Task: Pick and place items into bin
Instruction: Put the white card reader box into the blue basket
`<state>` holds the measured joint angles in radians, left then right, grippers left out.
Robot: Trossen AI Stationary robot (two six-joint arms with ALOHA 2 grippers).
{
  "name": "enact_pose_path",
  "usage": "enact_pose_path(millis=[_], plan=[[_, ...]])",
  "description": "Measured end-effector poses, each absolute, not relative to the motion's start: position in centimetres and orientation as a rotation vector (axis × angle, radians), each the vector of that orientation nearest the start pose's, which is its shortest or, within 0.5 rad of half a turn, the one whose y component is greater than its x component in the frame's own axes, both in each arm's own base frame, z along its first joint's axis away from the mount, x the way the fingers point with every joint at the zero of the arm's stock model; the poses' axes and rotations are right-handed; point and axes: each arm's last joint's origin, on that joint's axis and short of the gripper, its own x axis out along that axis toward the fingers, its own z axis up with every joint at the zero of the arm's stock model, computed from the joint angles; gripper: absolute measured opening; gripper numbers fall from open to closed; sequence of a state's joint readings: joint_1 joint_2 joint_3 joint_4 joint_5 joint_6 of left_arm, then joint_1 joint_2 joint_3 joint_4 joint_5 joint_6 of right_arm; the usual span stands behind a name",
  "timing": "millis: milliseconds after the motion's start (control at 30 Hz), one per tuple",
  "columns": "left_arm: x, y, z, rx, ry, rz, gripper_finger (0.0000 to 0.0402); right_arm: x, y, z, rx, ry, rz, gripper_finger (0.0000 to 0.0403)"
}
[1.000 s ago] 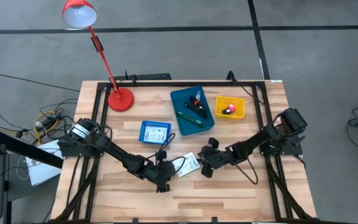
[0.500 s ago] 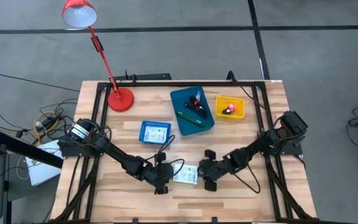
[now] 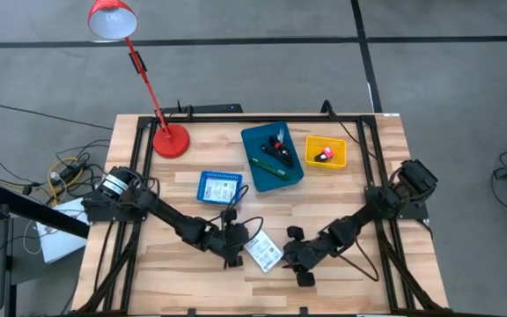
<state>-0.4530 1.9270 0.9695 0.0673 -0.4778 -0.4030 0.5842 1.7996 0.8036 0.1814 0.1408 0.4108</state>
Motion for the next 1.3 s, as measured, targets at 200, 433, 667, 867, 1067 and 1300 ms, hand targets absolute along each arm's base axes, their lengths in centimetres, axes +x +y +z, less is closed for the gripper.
enact_pose_path(millis=[200,433,667,867,1067,1300], plan=[[33.2,-14.2,11.2,0.016,0.772,0.192,0.0094,27.8,17.8,11.8,0.048,0.821,0.265,0.012],[33.2,-14.2,11.2,0.016,0.772,0.194,0.0094,28.5,18.0,12.6,-0.018,0.778,0.294,0.012],[33.1,-14.2,11.2,0.017,0.774,0.195,0.0094,29.7,18.5,14.1,-0.128,0.701,0.285,0.012],[33.1,-14.1,11.1,0.022,0.776,0.202,0.0094,30.4,17.8,14.7,-0.17,0.719,0.239,0.012],[33.1,-14.1,11.1,0.025,0.775,0.208,0.0094,30.7,17.1,14.5,-0.22,0.737,0.236,0.012],[33.1,-14.1,11.1,0.026,0.777,0.209,0.0094,30.7,16.9,14.6,-0.304,0.72,0.217,0.012]])
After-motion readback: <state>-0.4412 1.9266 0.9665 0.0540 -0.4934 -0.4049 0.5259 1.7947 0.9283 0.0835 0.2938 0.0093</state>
